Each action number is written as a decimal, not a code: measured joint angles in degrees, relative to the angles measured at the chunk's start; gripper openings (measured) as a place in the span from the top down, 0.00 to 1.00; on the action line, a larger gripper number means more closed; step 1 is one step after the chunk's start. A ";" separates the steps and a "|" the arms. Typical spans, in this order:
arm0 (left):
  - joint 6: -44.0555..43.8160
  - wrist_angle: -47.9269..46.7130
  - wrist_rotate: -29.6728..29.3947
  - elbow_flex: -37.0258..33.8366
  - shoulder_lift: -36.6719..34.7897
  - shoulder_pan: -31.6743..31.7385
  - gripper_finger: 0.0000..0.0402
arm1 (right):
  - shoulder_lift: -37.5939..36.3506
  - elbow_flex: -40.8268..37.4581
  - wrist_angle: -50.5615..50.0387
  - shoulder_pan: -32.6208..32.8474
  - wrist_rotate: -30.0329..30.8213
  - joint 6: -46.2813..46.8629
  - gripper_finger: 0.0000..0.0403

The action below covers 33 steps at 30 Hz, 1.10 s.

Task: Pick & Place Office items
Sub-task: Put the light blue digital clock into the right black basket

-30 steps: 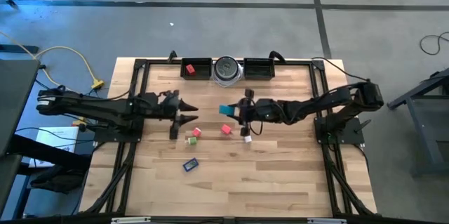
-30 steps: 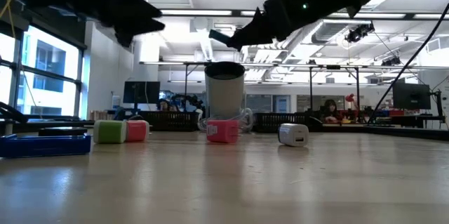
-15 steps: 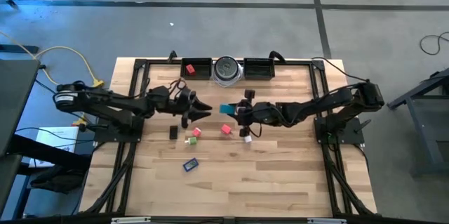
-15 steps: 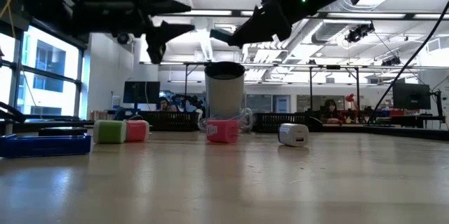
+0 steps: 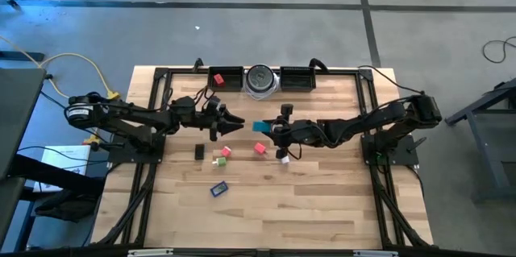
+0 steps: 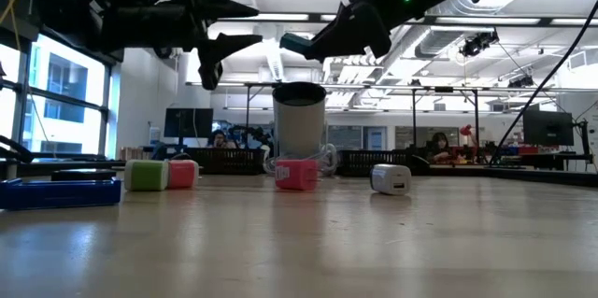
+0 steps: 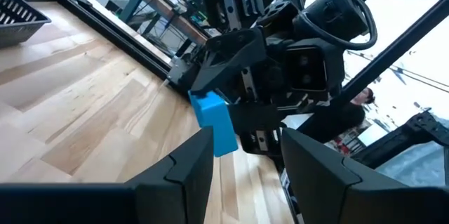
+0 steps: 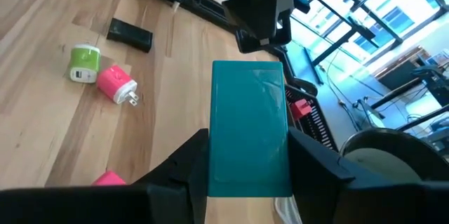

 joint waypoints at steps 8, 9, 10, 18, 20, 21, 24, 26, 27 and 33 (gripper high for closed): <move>0.63 0.01 1.08 1.82 2.46 -0.14 0.59 | 0.00 0.32 1.74 -0.02 -2.66 -0.46 0.65; 0.53 0.03 1.61 2.58 3.39 -0.15 0.59 | 0.02 0.70 1.30 -0.02 -2.67 -0.46 0.65; 0.19 0.25 2.42 3.17 4.37 -0.15 0.59 | 0.04 1.16 0.59 -0.02 -2.71 -0.46 0.65; -0.45 0.24 5.61 6.69 9.15 -0.17 0.59 | 2.01 3.92 -4.25 -0.52 -2.52 0.38 0.65; -0.50 -0.19 5.57 6.85 9.65 -0.13 0.59 | 2.62 3.93 -4.41 -0.61 -2.22 0.52 0.65; -0.50 -0.26 5.51 6.95 9.95 -0.13 0.59 | 2.87 3.89 -4.51 -0.81 -2.32 0.50 0.65; -0.50 -0.61 5.44 6.95 9.97 -0.15 0.59 | 3.71 3.91 -3.67 -0.89 -2.46 0.54 0.65; -0.48 -1.09 5.36 6.95 9.99 -0.17 0.59 | 3.76 3.91 -3.82 -1.22 -2.95 0.61 0.65; -0.50 -1.09 5.15 6.98 9.99 -0.15 0.59 | 3.76 3.89 -3.76 -1.27 -3.07 0.62 0.65; -0.24 -1.32 4.52 7.02 9.97 -0.17 0.62 | 3.80 3.85 -2.95 -1.33 -3.95 0.69 0.65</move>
